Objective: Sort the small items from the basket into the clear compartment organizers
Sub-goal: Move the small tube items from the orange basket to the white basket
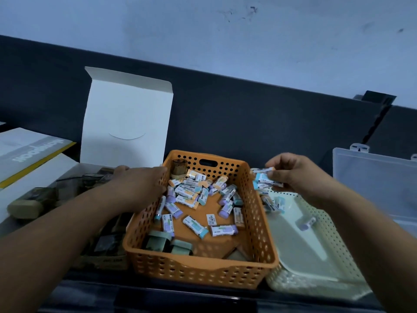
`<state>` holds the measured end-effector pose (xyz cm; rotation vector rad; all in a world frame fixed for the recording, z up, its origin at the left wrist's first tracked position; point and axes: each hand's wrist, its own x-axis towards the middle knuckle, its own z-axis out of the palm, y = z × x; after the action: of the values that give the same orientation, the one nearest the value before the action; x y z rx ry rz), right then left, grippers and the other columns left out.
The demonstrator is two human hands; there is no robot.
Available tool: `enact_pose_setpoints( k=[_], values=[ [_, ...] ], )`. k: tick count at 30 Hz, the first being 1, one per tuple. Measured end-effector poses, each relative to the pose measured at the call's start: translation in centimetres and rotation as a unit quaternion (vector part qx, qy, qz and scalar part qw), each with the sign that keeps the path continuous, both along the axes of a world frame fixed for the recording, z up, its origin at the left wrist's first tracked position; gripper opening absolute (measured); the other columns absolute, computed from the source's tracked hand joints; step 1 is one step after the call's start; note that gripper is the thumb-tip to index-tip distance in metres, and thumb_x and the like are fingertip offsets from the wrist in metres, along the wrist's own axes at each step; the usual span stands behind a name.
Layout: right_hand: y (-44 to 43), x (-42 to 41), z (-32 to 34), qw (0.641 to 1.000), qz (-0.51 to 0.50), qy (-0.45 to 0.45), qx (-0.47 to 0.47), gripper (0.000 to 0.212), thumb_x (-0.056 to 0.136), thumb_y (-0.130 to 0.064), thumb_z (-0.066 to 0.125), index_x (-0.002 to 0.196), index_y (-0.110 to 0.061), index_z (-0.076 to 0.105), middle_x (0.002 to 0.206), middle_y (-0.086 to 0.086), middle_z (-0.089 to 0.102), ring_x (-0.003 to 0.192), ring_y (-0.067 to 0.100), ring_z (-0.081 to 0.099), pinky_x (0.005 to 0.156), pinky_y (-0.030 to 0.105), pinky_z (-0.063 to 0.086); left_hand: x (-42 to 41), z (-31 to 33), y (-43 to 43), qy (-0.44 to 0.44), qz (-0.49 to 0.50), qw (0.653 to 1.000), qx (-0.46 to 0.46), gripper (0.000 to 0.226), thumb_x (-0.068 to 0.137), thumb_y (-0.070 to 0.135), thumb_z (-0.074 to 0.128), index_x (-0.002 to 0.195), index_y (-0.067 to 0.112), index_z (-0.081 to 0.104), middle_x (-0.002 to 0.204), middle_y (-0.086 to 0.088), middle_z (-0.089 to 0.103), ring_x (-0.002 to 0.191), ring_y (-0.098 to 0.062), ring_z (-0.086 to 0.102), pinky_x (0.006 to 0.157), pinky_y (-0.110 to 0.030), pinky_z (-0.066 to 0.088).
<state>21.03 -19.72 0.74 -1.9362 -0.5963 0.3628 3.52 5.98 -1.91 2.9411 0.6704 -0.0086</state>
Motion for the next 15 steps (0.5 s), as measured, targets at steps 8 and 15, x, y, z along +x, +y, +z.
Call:
enact_pose_setpoints(
  k=[8, 15],
  values=[
    [-1.7, 2.1, -2.3, 0.962, -0.044, -0.11, -0.246, 0.026, 0.093, -0.007, 0.058, 0.116, -0.016, 0.063, 0.114, 0.001, 0.063, 0.095, 0.019, 0.062, 0.074, 0.034, 0.058, -0.1, 0.1, -0.2, 0.013, 0.012, 0.999, 0.027, 0.039, 0.101, 0.033, 0.029, 0.14, 0.032, 0.034, 0.137, 0.001, 0.054, 0.123, -0.023, 0.049, 0.103, -0.038, 0.025],
    [4.7, -1.4, -0.6, 0.928, 0.077, -0.266, -0.251, 0.026, 0.091, -0.018, 0.06, 0.115, -0.027, 0.062, 0.116, -0.006, 0.061, 0.104, 0.014, 0.058, 0.086, 0.03, 0.047, 0.0, -0.3, 0.1, 0.005, 0.008, 1.0, 0.024, 0.039, 0.102, 0.03, 0.027, 0.139, 0.031, 0.035, 0.134, 0.001, 0.056, 0.122, -0.022, 0.05, 0.105, -0.04, 0.023]
  ],
)
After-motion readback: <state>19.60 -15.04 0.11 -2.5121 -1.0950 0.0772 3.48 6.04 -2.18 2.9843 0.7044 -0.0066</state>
